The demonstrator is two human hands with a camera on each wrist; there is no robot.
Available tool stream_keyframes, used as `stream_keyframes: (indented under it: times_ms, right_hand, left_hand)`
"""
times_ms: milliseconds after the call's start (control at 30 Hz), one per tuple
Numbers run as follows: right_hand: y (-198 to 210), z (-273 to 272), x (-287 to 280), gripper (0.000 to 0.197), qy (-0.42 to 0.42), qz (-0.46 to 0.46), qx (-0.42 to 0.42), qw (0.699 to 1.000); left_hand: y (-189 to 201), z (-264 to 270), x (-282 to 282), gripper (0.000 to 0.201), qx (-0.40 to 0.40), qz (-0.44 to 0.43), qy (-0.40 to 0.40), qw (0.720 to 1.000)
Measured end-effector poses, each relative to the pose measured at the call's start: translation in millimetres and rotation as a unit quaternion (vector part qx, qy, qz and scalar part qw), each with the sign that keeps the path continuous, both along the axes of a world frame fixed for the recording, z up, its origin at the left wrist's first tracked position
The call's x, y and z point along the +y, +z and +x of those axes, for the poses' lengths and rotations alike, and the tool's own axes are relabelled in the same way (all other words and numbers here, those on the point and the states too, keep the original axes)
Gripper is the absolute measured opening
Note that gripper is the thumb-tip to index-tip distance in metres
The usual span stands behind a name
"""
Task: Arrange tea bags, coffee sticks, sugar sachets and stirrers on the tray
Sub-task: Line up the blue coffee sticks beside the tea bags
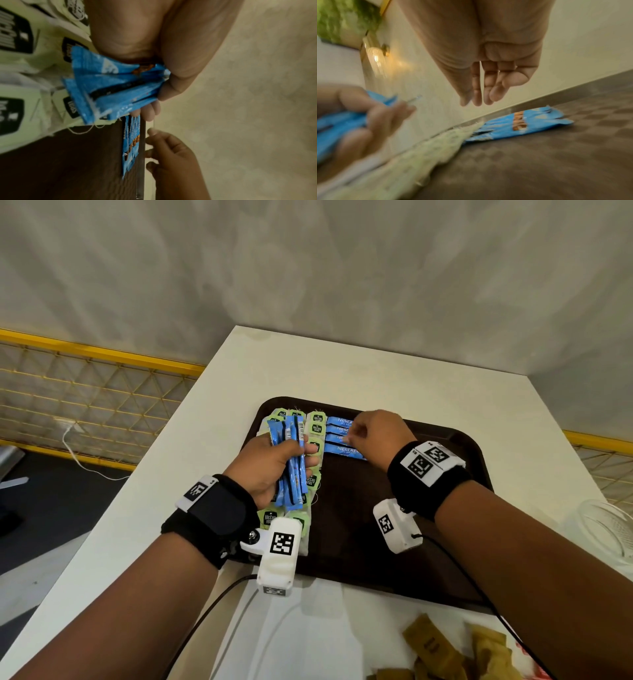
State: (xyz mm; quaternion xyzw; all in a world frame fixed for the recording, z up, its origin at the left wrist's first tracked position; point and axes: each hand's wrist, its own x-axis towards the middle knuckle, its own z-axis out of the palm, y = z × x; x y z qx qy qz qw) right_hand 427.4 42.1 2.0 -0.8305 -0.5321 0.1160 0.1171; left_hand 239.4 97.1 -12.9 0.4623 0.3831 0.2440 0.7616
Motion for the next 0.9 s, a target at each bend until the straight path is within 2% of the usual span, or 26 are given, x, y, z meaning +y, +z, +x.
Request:
stream_keyframes:
  times_ms: [67,133,333,500,633,700,767,833,900]
  right_hand:
    - [6.4,-9.2,0.1,0.030,0.013,0.082,0.068,0.994]
    - [14.9,-19.2,1.9,0.032,0.028,0.109,0.154,0.982]
    - [21.9,-22.0,-0.5,0.008,0.042,0.121,0.323,0.938]
    - [30.0,-13.7,-9.9,0.005,0.013,0.189,0.515,0.836]
    - [34.4,-7.2,-17.1,0.009,0.019,0.209,0.595,0.776]
    - [34.3,-6.3,-19.2,0.011,0.013,0.209,0.621,0.756]
    - [32.8,-6.6,-20.7,0.010,0.008,0.204,0.612,0.764]
    - [30.4,-5.6,-22.4,0.004,0.019,0.196,0.575,0.794]
    - [27.2,-3.9,-24.8,0.015,0.030,0.183,0.532,0.826]
  left_hand:
    - [1.7,0.9,-1.9,0.022,-0.002,0.004,-0.034,0.999]
    - [4.9,4.2,-5.4,0.023,-0.002,0.010,-0.065,0.998]
    - [14.2,8.5,-11.9,0.027,-0.001,0.025,-0.115,0.993]
    - [14.0,-0.9,-5.6,0.030,-0.006,0.003,-0.104,0.995]
    - [14.4,-6.0,-3.1,0.031,0.010,-0.005,-0.104,0.995]
    - [13.5,-5.5,-2.4,0.029,0.017,0.001,-0.093,0.996]
    - [12.5,-4.4,-2.3,0.022,0.024,0.018,-0.071,0.997]
    - [11.4,-2.9,-2.4,0.017,0.028,0.037,-0.048,0.998]
    - [10.3,-1.9,-2.3,0.017,0.027,0.040,-0.029,0.998]
